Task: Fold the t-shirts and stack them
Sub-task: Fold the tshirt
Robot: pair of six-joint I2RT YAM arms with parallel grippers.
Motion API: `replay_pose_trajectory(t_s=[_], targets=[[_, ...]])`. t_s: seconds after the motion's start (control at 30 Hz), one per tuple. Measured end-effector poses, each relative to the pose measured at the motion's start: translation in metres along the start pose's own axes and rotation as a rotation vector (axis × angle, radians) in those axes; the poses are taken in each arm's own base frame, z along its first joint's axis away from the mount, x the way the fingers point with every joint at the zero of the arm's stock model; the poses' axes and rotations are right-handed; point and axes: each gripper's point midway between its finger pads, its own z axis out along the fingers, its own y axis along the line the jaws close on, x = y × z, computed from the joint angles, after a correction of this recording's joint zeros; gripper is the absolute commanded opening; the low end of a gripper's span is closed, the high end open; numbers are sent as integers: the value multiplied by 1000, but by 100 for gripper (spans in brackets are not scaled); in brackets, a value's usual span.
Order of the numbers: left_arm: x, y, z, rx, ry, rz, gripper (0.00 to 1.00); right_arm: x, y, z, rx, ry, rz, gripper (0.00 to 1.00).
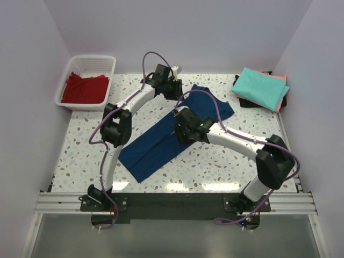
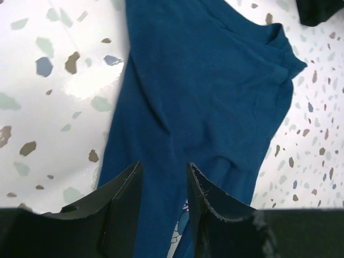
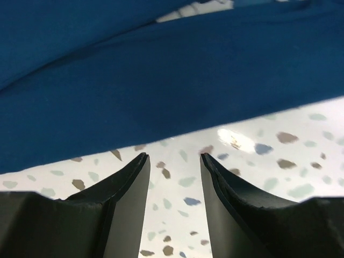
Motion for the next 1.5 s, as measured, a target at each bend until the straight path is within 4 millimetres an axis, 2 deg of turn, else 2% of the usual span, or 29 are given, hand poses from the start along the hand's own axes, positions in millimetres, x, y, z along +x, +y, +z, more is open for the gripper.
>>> replay_pose_trajectory(t_s=[0.17,0.33,0.47,0.6,0.77,0.93,1.03,1.13,1.37,1.43,1.5], targets=[[-6,-15,8,82,-20,46,44,13,41,35,-86,64,-93,47],[3,-11,17,83,2,67,44,26,78,67,-151,130,-182,48],[13,-2,20,70,23,59,44,33,100,74,-202,146,-223,48],[11,7,18,60,20,48,44,38,109,74,-235,163,-237,47],[8,7,17,79,14,46,45,45,107,74,-244,173,-249,47],[8,-12,17,157,11,67,46,71,87,58,-236,208,-264,47],[12,-31,20,210,18,91,47,90,72,46,-214,252,-276,47],[21,-58,26,266,38,128,48,102,62,38,-199,285,-280,46],[53,-124,58,407,87,208,51,128,40,20,-172,348,-286,46],[65,-133,68,421,105,208,51,136,34,14,-161,370,-286,46],[75,-130,79,406,125,185,52,141,29,10,-153,386,-285,46]])
